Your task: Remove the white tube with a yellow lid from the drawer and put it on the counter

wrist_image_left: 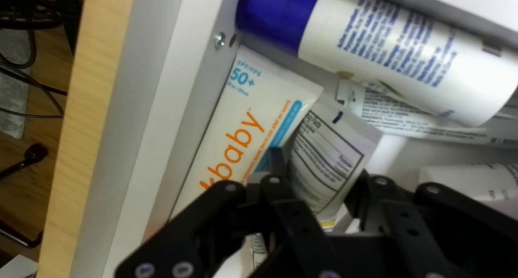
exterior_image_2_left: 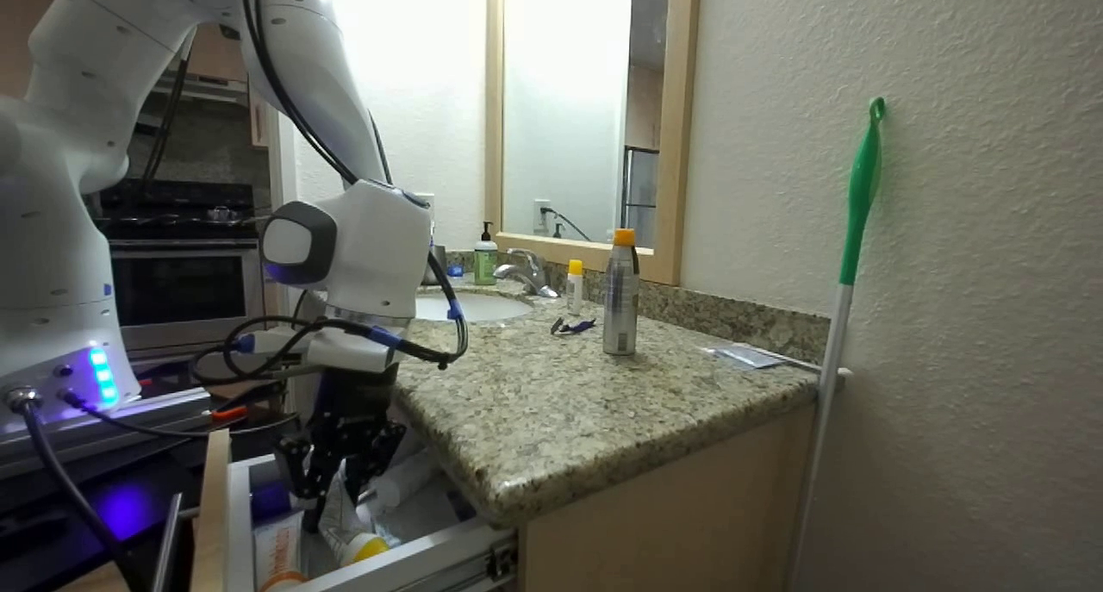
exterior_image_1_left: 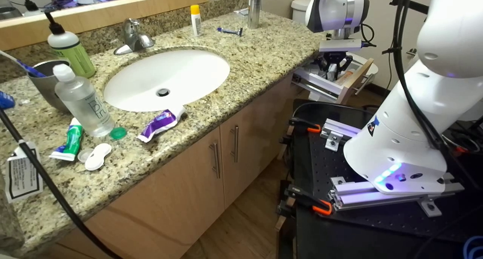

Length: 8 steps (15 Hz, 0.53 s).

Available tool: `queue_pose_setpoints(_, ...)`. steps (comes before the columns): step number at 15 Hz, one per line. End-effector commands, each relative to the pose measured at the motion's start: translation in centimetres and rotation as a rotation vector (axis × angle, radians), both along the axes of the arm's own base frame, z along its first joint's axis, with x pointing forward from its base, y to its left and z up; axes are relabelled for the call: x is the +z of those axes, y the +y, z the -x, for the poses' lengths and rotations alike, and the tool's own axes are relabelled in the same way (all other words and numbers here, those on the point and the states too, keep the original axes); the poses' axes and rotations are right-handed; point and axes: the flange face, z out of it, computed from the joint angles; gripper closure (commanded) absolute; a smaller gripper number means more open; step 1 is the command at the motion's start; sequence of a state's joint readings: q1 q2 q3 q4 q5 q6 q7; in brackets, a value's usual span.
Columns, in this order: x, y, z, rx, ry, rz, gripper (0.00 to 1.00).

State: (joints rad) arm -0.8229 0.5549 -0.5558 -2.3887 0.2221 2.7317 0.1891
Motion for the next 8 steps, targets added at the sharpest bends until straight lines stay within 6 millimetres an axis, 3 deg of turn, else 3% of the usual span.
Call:
queue_pose_setpoints(1,1.3,0.0,0.3,0.007,-0.002,-0.014,0.93)
queue_pose_setpoints(3,2.6,0.2,1.0,0.033,0.013,-0.026,0.99)
queue_pose_setpoints(4,3.2,0.2,1.4,0.050,0.021,-0.031,0.95)
queue_pose_setpoints(8,7.0,0.5,4.0,0.146,0.075,-0.090,0.97)
